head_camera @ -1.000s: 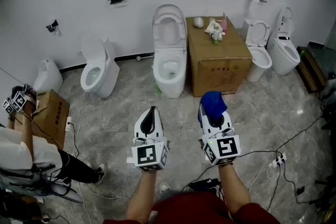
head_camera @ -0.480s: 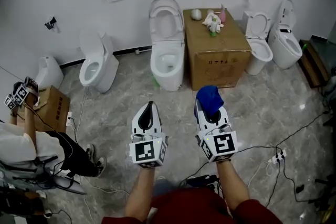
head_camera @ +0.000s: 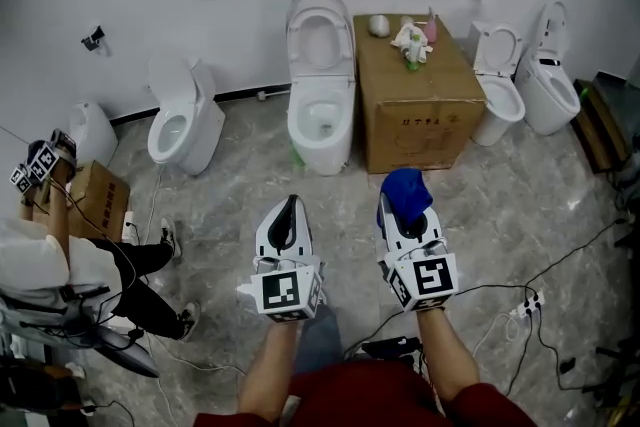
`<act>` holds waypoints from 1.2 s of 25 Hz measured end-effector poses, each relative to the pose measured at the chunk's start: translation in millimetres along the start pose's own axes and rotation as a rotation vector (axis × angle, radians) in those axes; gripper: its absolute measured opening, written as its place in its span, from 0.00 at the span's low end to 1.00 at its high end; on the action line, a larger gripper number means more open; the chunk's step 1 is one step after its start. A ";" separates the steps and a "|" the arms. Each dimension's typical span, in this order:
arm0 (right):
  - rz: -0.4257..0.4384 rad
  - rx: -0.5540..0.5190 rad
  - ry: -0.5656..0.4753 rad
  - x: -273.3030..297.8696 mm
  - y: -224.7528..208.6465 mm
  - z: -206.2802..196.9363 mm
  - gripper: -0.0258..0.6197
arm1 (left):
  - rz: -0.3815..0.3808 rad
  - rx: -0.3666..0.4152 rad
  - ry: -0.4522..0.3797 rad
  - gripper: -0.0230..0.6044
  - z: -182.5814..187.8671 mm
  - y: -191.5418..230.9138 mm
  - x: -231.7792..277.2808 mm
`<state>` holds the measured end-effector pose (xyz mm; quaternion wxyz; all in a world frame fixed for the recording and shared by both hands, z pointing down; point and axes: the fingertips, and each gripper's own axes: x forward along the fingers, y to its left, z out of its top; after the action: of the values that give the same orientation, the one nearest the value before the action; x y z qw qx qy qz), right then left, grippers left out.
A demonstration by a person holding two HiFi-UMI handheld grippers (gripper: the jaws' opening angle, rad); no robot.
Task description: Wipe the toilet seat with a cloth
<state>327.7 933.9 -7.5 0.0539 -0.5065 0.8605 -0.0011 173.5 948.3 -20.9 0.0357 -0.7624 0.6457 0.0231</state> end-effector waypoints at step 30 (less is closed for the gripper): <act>-0.096 -0.075 0.041 357.8 41.5 -6.6 0.13 | -0.126 -0.044 -0.026 0.06 -11.8 250.8 267.1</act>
<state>118.8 641.8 -36.1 0.0172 -0.5486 0.8357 0.0184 -29.9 643.7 -37.1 0.0288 -0.8017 0.5953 0.0447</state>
